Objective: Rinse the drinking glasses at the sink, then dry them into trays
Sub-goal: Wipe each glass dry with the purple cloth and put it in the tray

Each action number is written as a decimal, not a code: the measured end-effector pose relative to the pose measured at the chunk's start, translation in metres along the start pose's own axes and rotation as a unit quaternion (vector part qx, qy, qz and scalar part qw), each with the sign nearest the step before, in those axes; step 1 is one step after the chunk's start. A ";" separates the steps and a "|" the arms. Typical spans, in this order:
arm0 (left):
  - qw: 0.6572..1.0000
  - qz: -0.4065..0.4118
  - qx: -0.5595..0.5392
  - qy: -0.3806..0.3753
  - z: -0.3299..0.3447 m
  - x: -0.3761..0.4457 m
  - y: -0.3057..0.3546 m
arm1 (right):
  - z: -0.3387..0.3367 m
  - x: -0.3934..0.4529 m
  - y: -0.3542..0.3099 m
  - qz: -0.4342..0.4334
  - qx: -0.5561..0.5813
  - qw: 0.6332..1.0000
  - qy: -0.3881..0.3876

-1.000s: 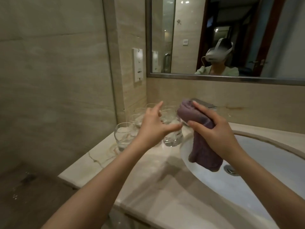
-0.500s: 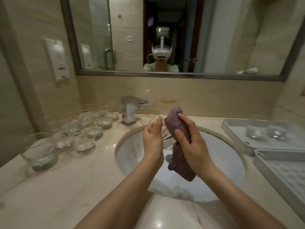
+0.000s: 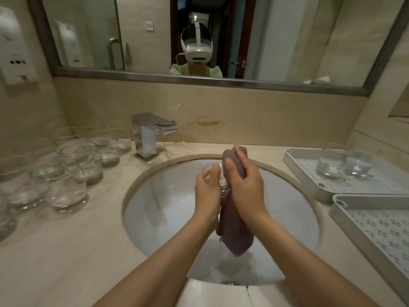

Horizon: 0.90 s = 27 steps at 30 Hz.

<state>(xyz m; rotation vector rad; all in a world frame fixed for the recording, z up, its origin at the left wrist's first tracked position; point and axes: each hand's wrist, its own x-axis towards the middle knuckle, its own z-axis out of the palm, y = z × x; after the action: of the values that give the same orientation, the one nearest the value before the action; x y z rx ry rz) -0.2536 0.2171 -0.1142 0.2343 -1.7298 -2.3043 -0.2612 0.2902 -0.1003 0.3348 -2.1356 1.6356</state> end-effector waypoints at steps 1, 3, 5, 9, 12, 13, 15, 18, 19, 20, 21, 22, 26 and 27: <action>1.000 -0.012 -0.009 0.011 -0.002 -0.001 0.003 | 0.002 0.009 -0.001 0.047 0.059 0.997 -0.017; 1.000 -0.014 -0.019 0.018 -0.006 -0.001 0.008 | 0.003 0.024 0.005 0.130 0.167 0.977 -0.033; 1.000 0.001 0.000 0.004 -0.009 -0.002 0.010 | 0.005 0.025 0.009 0.180 0.204 0.962 -0.036; 0.999 -0.012 -0.005 -0.033 -0.010 0.000 0.006 | -0.002 0.012 0.004 0.101 0.143 0.984 -0.040; 0.997 -0.046 -0.035 -0.048 -0.013 0.003 0.004 | -0.005 0.000 0.000 0.007 0.047 0.997 -0.058; 0.995 -0.068 -0.048 -0.056 -0.015 0.003 0.004 | -0.005 -0.005 0.002 -0.023 0.000 0.998 -0.060; 0.992 -0.092 -0.055 -0.064 -0.018 0.005 0.005 | -0.002 -0.017 0.006 -0.073 -0.087 0.992 -0.056; 0.997 -0.071 -0.013 -0.037 -0.016 0.004 0.005 | 0.009 -0.031 0.009 -0.076 -0.125 0.989 -0.012; 0.998 -0.061 -0.008 -0.030 -0.014 0.002 0.005 | 0.012 -0.033 0.010 -0.070 -0.125 0.990 0.005; 0.998 -0.053 -0.002 -0.026 -0.011 0.000 0.005 | 0.015 -0.033 0.010 -0.063 -0.120 0.991 0.021; 0.999 -0.045 0.002 -0.026 -0.009 -0.002 0.004 | 0.015 -0.031 0.009 -0.056 -0.101 0.993 0.036; 0.999 -0.040 0.003 -0.023 -0.007 -0.004 0.005 | 0.014 -0.028 0.009 -0.044 -0.063 0.996 0.045; 0.999 -0.036 0.007 -0.007 -0.003 -0.007 0.009 | 0.001 -0.008 0.007 0.074 0.151 0.986 0.016; 0.999 -0.032 0.004 -0.011 -0.003 -0.008 0.011 | -0.002 -0.004 0.007 0.122 0.193 0.974 0.004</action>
<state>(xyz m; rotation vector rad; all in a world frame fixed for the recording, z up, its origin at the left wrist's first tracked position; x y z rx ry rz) -0.2444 0.2140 -0.1050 0.2718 -1.7670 -2.3541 -0.2604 0.2937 -0.1081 0.1820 -1.9035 2.1933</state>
